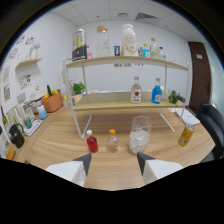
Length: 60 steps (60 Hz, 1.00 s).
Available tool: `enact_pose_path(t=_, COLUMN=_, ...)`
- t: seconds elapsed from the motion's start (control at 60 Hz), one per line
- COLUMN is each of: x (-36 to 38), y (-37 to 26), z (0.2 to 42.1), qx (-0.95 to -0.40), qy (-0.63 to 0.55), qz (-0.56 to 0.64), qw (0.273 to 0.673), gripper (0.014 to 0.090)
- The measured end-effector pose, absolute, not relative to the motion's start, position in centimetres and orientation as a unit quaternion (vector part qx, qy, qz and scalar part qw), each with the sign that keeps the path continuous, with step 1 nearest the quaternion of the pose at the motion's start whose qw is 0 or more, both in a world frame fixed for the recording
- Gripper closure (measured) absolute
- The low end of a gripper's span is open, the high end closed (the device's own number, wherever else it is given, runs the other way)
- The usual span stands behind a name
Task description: Make me a cup of Vodka Sunrise.
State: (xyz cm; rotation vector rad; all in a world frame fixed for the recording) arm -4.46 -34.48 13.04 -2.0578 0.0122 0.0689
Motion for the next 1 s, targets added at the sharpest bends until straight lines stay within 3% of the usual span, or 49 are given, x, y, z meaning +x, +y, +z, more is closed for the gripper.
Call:
enact_pose_path(t=0.183, x=-2.2, y=-35.4, z=17.2, qx=-0.84, qy=0.002, qz=0.027, qw=0.541, gripper=0.0178)
enact_pose_path(t=0.333, x=2.1, y=-33.2, z=24.0, qx=-0.815, qy=0.008, qz=0.019, qw=0.579, gripper=0.0178)
enact_pose_path(t=0.517, x=7.9, y=-27.1, z=33.0, qx=-0.779, qy=0.017, qz=0.009, qw=0.627, gripper=0.0178)
enact_pose_path(t=0.633, x=11.0, y=-22.0, z=36.3, qx=-0.766, qy=0.023, qz=0.008, qw=0.642, gripper=0.0192)
enact_pose_path(t=0.65, x=11.3, y=-21.3, z=36.6, qx=-0.766, qy=0.022, qz=0.007, qw=0.643, gripper=0.026)
enact_pose_path(t=0.667, x=11.5, y=-20.5, z=36.9, qx=-0.765, qy=0.02, qz=0.006, qw=0.644, gripper=0.0197)
enact_pose_path(t=0.717, x=12.1, y=-18.6, z=37.5, qx=-0.765, qy=0.015, qz=0.006, qw=0.644, gripper=0.0203)
enact_pose_path(t=0.9, x=12.2, y=-12.8, z=37.3, qx=-0.772, qy=-0.005, qz=0.024, qw=0.635, gripper=0.029)
enact_pose_path(t=1.0, x=11.7, y=-10.7, z=36.3, qx=-0.781, qy=-0.015, qz=0.031, qw=0.624, gripper=0.0432)
